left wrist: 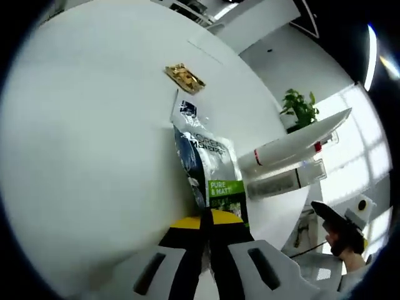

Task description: Arrange the skincare products in the storage area until every visible bottle or jar stands upright without overlapping.

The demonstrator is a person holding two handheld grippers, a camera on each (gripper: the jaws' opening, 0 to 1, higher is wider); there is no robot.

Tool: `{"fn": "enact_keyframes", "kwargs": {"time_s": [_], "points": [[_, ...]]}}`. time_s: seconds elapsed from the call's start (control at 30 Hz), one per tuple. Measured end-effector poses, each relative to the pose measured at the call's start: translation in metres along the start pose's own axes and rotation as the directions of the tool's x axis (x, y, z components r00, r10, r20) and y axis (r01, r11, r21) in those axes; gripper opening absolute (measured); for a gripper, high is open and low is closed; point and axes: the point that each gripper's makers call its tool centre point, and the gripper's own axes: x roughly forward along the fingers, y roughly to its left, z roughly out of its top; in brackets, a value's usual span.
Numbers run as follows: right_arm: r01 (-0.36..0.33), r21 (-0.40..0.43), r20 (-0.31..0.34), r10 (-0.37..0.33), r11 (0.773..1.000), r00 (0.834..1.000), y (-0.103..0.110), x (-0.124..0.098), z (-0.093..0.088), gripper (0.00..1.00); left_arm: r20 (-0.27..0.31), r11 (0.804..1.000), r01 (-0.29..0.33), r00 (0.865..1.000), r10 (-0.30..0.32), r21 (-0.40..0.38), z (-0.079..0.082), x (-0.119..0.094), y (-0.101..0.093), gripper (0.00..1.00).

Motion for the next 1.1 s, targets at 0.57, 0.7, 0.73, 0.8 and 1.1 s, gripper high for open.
{"fn": "enact_keyframes", "kwargs": {"time_s": [0.57, 0.7, 0.73, 0.8, 1.1], "points": [[0.002, 0.006, 0.003, -0.002, 1.000, 1.000, 0.0008, -0.0007, 0.0000, 0.98, -0.035, 0.995, -0.073, 0.997, 0.075, 0.066, -0.0032, -0.0050, -0.0043, 0.08], [0.003, 0.006, 0.005, -0.003, 1.000, 1.000, 0.0001, -0.0010, 0.0004, 0.98, -0.044, 0.993, -0.079, 0.996, 0.083, 0.085, -0.0033, -0.0063, -0.0061, 0.13], [0.003, 0.006, 0.005, -0.003, 1.000, 1.000, 0.0001, -0.0011, 0.0004, 0.98, -0.048, 0.993, -0.081, 0.995, 0.085, 0.089, -0.0032, -0.0064, -0.0061, 0.14], [0.002, 0.006, 0.005, -0.002, 1.000, 1.000, 0.0000, -0.0011, 0.0005, 0.98, -0.049, 0.989, -0.091, 0.994, 0.097, 0.113, -0.0018, -0.0069, -0.0053, 0.15], [-0.002, 0.000, 0.002, 0.002, 1.000, 1.000, 0.0026, -0.0002, 0.0002, 0.98, -0.076, 0.984, -0.104, 0.990, 0.116, 0.147, -0.0051, -0.0088, -0.0090, 0.24]]}}
